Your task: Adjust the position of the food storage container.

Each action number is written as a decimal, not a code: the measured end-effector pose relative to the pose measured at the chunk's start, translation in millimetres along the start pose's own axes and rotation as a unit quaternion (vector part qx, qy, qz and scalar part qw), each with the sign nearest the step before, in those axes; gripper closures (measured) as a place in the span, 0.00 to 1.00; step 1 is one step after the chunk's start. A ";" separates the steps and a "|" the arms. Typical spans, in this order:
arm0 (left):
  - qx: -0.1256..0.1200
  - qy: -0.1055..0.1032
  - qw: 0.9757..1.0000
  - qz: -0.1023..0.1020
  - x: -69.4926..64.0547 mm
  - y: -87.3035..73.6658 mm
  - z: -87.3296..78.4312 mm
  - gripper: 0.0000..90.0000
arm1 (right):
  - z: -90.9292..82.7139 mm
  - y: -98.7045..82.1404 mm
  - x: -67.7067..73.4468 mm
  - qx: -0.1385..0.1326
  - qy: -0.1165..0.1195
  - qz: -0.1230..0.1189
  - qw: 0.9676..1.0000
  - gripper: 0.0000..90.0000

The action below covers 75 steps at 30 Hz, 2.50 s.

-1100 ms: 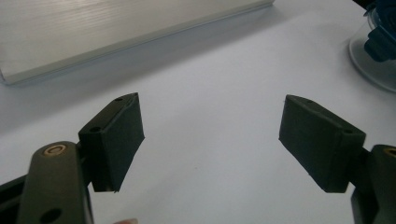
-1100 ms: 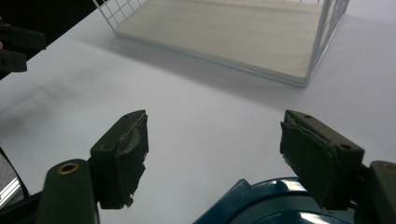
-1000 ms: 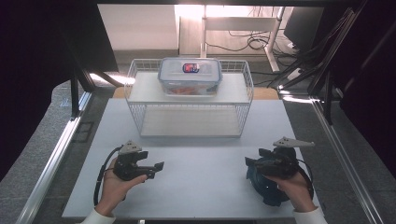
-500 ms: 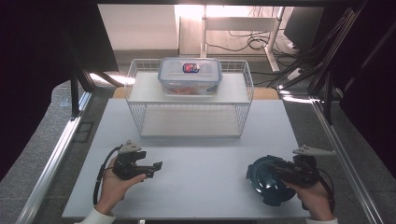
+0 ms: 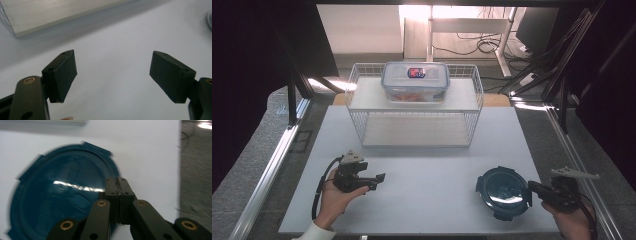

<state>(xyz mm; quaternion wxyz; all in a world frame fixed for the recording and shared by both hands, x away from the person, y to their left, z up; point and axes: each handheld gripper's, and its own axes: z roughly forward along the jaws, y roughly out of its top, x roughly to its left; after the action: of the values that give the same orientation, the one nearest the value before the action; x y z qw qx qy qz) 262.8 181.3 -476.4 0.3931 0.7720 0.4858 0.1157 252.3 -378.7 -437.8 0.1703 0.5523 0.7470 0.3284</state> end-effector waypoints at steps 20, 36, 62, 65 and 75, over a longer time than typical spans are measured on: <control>0.020 -0.002 1.000 0.011 -3.5 -1.3 8.1 0.24 | 19.2 -25.4 -1.7 0.100 -0.054 -0.017 0.993 0.99; 0.022 0.000 1.000 0.005 1.3 -1.7 10.2 0.24 | 40.1 -7.0 39.0 0.105 -0.050 -0.076 0.990 0.99; 0.015 0.003 1.000 -0.011 10.3 -1.0 4.7 0.24 | 84.7 26.1 130.3 0.109 -0.004 -0.175 0.979 0.99; 0.016 0.004 1.000 -0.011 11.1 -1.1 4.9 0.24 | 88.3 27.6 139.9 0.111 0.002 -0.187 0.976 0.99; 0.016 0.005 1.000 -0.011 11.9 -1.1 4.7 0.24 | 100.8 29.1 164.1 0.123 0.026 -0.211 0.969 0.99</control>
<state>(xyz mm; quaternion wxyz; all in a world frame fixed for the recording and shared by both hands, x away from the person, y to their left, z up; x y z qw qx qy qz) 270.7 189.2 -482.7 0.3793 0.7720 0.4985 0.1077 280.9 -189.4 -473.5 0.1472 0.3904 0.8854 0.2049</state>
